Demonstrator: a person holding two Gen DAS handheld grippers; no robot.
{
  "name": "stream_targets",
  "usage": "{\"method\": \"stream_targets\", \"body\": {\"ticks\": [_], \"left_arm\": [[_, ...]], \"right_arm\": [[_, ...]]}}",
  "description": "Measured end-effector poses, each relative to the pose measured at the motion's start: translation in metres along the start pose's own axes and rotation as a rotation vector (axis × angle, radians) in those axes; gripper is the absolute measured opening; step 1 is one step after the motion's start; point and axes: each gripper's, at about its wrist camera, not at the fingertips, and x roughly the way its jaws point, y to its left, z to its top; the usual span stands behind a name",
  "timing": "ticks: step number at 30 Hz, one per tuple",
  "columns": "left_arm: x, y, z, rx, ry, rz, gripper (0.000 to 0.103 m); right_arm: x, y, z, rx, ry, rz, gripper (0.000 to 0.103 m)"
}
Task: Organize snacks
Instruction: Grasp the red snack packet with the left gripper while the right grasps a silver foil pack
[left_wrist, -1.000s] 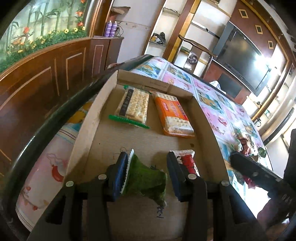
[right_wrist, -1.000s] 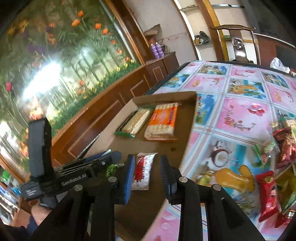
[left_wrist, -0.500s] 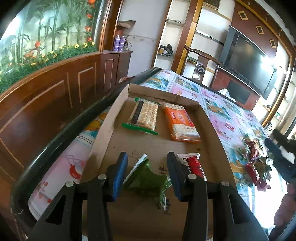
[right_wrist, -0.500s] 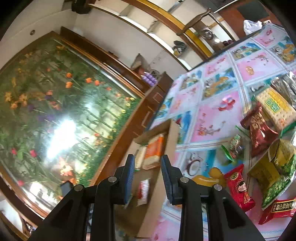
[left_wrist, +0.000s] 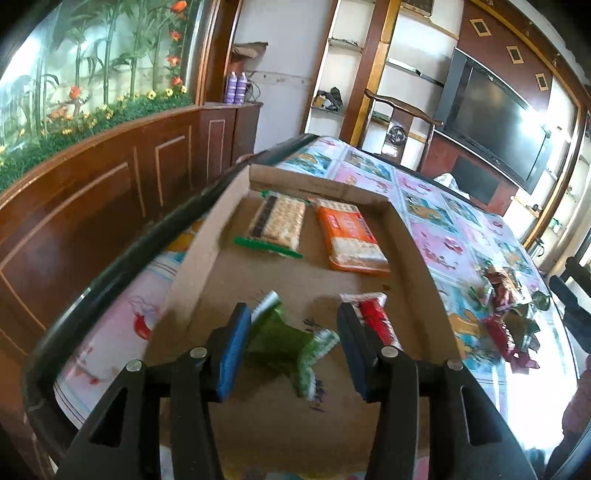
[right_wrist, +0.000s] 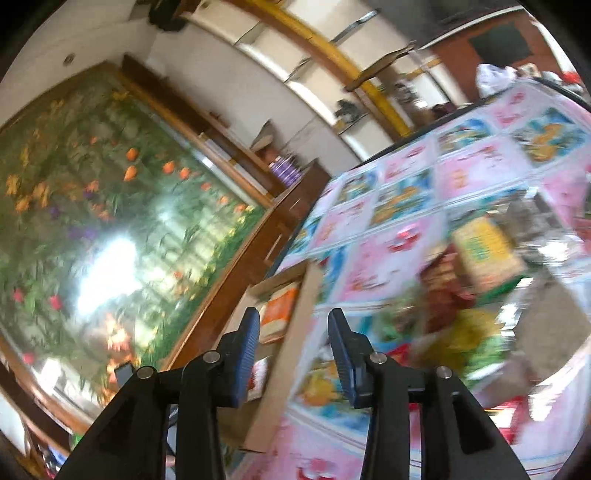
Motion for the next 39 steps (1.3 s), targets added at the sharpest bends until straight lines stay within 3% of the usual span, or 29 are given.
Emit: {"method": "stream_targets", "body": {"ticks": [4,8,11,13,16,21,26,28,35,39], "left_arm": [[-0.012,-0.02,0.001,0.02,-0.012,-0.028,0.048],[-0.026,-0.06,0.008,0.075,-0.019,-0.114,0.048],[-0.027,-0.107,0.009,0.136,0.041,-0.249,0.048],[-0.022,-0.139,0.003,0.185,0.103,-0.33,0.048],[-0.002,-0.178,-0.009,0.231,0.204,-0.397,0.048],[0.043,-0.213,-0.025,0.228,0.338,-0.392,0.048],[0.076,-0.229,-0.03,0.212,0.397,-0.38,0.048],[0.079,-0.236,-0.031,0.245,0.37,-0.349,0.047],[0.088,-0.234,-0.027,0.307,0.318,-0.314,0.023],[0.095,-0.228,-0.023,0.306,0.288,-0.336,0.02]], "right_arm": [[-0.043,-0.029,0.01,0.032,-0.095,-0.092,0.042],[-0.079,-0.054,0.014,0.058,-0.156,-0.211,0.044],[-0.088,-0.078,0.017,0.162,-0.151,-0.225,0.049],[-0.087,-0.089,0.018,0.219,-0.135,-0.191,0.049],[-0.085,-0.087,0.017,0.218,-0.116,-0.179,0.049],[-0.079,-0.085,0.018,0.21,-0.097,-0.167,0.049],[-0.076,-0.09,0.016,0.214,-0.088,-0.216,0.049],[-0.073,-0.095,0.014,0.228,-0.072,-0.231,0.049],[-0.069,-0.102,0.013,0.226,-0.061,-0.319,0.054],[-0.058,-0.098,0.016,0.17,-0.025,-0.392,0.061]]}}
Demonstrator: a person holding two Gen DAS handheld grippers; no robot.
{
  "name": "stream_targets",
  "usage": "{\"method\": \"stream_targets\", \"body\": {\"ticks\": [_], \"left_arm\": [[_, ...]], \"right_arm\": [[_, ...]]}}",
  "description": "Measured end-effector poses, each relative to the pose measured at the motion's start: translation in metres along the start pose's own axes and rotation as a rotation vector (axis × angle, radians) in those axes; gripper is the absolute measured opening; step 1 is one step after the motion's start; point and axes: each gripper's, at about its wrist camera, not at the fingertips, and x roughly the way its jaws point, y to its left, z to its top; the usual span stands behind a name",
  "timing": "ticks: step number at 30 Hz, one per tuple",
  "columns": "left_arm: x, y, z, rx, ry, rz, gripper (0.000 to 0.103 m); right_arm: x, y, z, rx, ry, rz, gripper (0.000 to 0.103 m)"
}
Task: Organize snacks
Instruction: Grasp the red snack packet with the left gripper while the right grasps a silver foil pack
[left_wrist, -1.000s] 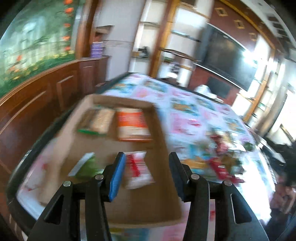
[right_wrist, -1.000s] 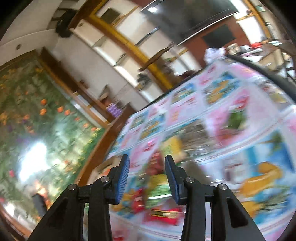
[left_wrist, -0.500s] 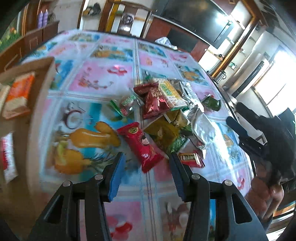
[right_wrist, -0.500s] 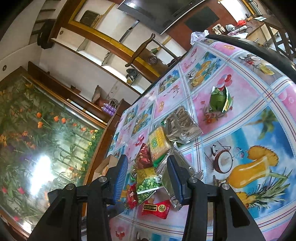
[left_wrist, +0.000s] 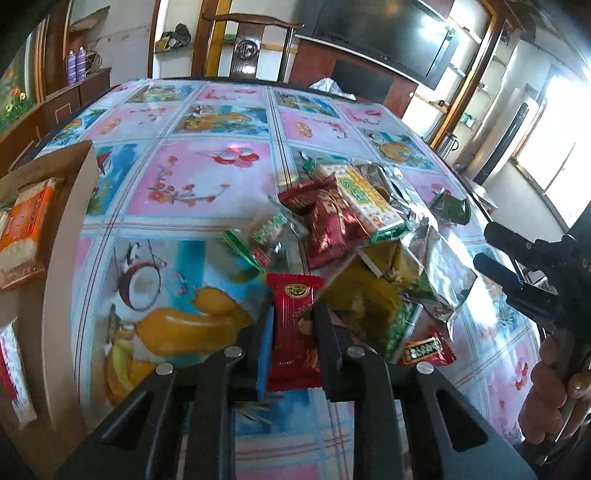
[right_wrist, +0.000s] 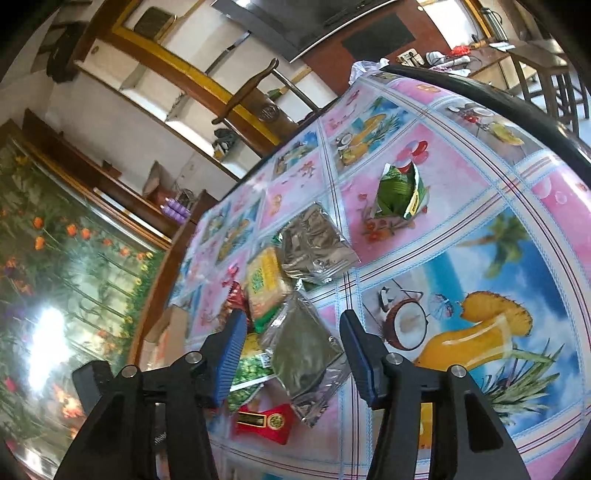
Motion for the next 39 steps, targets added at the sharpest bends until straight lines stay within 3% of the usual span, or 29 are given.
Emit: {"method": "stream_targets", "body": {"ticks": [5,11,14,16,19,21,22,23,24,25,30,34,39], "left_arm": [[0.0,0.001,0.001,0.014,-0.01,-0.001,0.019],[-0.001,0.007,0.002,0.003,-0.015,-0.001,0.019],[0.0,0.008,0.003,-0.006,-0.018,0.004,0.02],[0.001,0.007,0.004,-0.006,-0.02,0.003,0.024],[0.002,0.004,0.005,0.004,-0.031,0.012,0.044],[0.003,0.002,0.006,0.013,-0.036,0.033,0.046],[0.003,0.002,0.006,0.018,-0.037,0.036,0.046],[0.003,0.001,0.006,0.022,-0.038,0.042,0.04],[0.003,0.001,0.005,0.03,-0.039,0.061,0.024],[0.003,0.0,0.005,0.037,-0.038,0.071,0.019],[0.001,0.001,0.003,0.036,-0.04,0.05,0.019],[-0.003,0.003,0.003,0.033,-0.057,0.036,0.019],[-0.012,-0.002,0.002,0.05,-0.096,0.031,0.019]], "right_arm": [[0.023,0.024,0.001,-0.232,0.065,-0.131,0.066],[0.033,0.037,-0.012,-0.423,0.155,-0.143,0.066],[0.037,0.046,-0.02,-0.513,0.161,-0.182,0.072],[0.042,0.051,-0.027,-0.563,0.168,-0.225,0.074],[0.048,0.053,-0.034,-0.608,0.17,-0.282,0.073],[0.053,0.051,-0.037,-0.621,0.183,-0.318,0.073],[0.052,0.051,-0.037,-0.63,0.173,-0.33,0.068],[0.051,0.051,-0.038,-0.632,0.169,-0.332,0.065],[0.05,0.049,-0.036,-0.624,0.164,-0.331,0.062],[0.048,0.047,-0.034,-0.61,0.158,-0.334,0.062],[0.033,0.036,-0.019,-0.509,0.09,-0.348,0.062],[0.009,0.024,-0.001,-0.393,-0.033,-0.369,0.062],[-0.033,0.0,0.019,-0.235,-0.258,-0.533,0.062]]}}
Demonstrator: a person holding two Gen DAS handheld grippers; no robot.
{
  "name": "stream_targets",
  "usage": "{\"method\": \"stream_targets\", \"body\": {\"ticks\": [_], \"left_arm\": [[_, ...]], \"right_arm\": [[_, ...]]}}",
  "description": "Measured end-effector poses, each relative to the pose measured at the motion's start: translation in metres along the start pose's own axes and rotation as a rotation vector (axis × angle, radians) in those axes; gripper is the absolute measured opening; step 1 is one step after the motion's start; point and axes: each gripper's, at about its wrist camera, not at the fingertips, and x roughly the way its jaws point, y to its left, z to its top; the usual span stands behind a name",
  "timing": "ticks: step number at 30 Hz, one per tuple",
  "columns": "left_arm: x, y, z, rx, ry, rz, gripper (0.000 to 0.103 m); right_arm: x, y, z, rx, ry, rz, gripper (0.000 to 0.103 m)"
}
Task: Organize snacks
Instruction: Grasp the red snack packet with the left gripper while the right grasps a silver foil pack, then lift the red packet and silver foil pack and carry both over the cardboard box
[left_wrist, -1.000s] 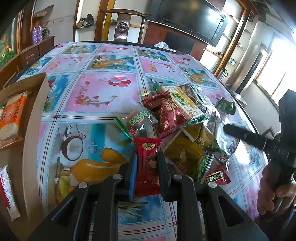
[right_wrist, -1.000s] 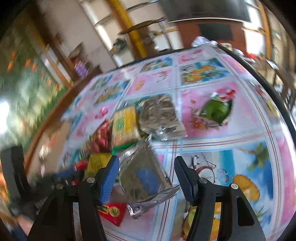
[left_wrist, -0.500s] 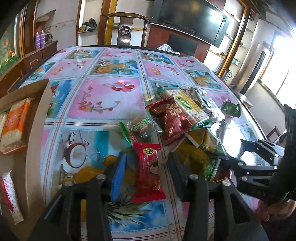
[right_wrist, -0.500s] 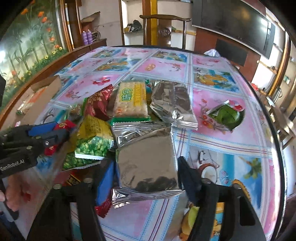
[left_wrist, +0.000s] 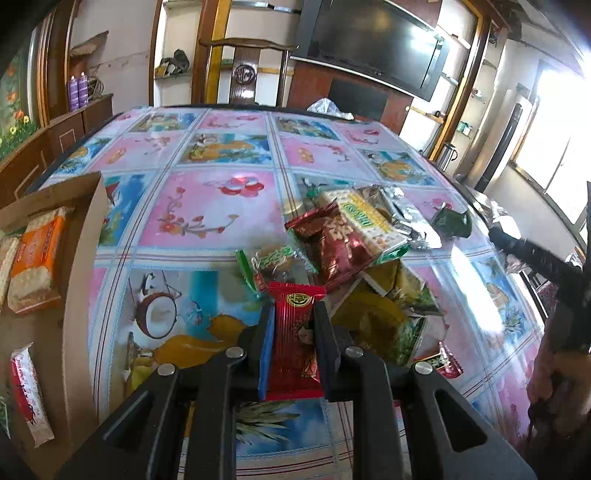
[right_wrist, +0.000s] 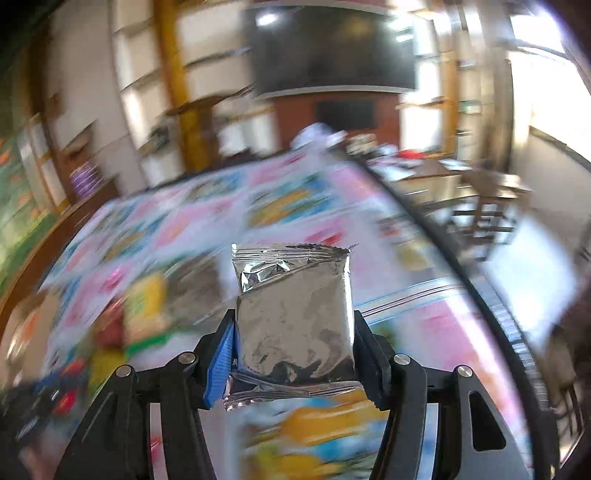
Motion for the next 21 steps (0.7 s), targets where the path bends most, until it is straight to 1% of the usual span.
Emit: {"method": "stream_targets", "body": {"ticks": [2,4,7,13,21], "left_arm": [[-0.003,-0.002,0.0,0.005,-0.013,-0.003,0.019],[-0.004,-0.004,0.001,0.011,-0.019,-0.007,0.019],[-0.005,-0.005,0.0,0.014,-0.021,-0.009,0.019],[-0.006,-0.005,0.001,0.013,-0.024,-0.008,0.019],[-0.006,-0.006,0.001,0.013,-0.026,-0.008,0.019]], "right_arm": [[-0.005,-0.003,0.002,0.008,-0.024,-0.035,0.062],[-0.007,-0.002,0.004,0.012,-0.033,-0.025,0.062],[-0.008,0.005,0.003,-0.021,-0.033,-0.029,0.062],[-0.011,0.011,-0.001,-0.038,-0.034,0.026,0.062],[-0.015,0.032,-0.006,-0.113,-0.047,0.086,0.062]]}}
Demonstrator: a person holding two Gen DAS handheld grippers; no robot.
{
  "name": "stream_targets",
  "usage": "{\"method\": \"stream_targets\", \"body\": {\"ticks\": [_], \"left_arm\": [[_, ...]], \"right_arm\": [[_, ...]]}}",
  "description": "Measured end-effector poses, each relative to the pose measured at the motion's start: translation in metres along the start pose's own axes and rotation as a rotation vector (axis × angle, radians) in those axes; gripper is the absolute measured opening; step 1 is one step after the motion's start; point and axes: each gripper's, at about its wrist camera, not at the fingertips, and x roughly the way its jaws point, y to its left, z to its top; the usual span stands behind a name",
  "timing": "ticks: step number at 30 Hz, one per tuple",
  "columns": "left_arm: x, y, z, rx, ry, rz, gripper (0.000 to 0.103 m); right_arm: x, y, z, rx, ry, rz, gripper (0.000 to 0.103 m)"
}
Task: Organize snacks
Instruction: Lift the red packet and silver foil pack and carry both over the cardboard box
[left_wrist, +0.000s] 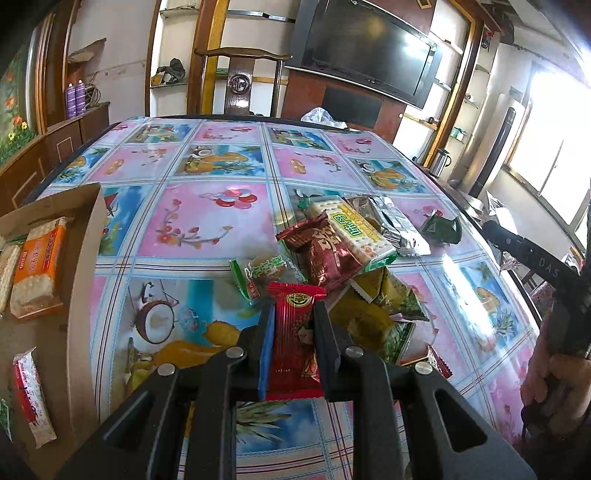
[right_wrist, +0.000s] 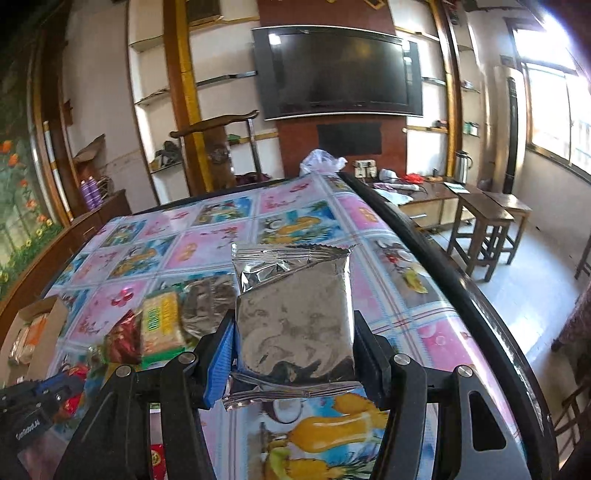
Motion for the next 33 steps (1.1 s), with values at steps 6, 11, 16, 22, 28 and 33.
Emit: {"method": "stream_targets", "body": {"ticks": [6,11,16,22,28,33], "left_arm": [[0.0,-0.001,0.001,0.004,-0.001,-0.001,0.019],[-0.001,-0.001,0.001,0.0,-0.006,-0.004,0.019],[-0.003,0.0,0.001,-0.006,-0.013,-0.009,0.019],[-0.007,0.0,0.002,-0.01,-0.033,-0.021,0.019],[-0.011,0.001,0.003,-0.018,-0.051,-0.026,0.019],[-0.019,0.003,0.004,-0.027,-0.081,-0.017,0.019]], "right_arm": [[0.001,0.01,-0.003,-0.05,0.003,-0.007,0.062],[0.001,0.012,-0.003,-0.058,0.003,0.0,0.062],[-0.002,0.013,-0.003,-0.055,-0.006,0.015,0.062],[-0.007,0.025,-0.004,-0.092,-0.024,0.059,0.062],[-0.013,0.05,-0.01,-0.1,-0.013,0.143,0.062],[-0.022,0.077,-0.018,-0.106,-0.017,0.191,0.062]]}}
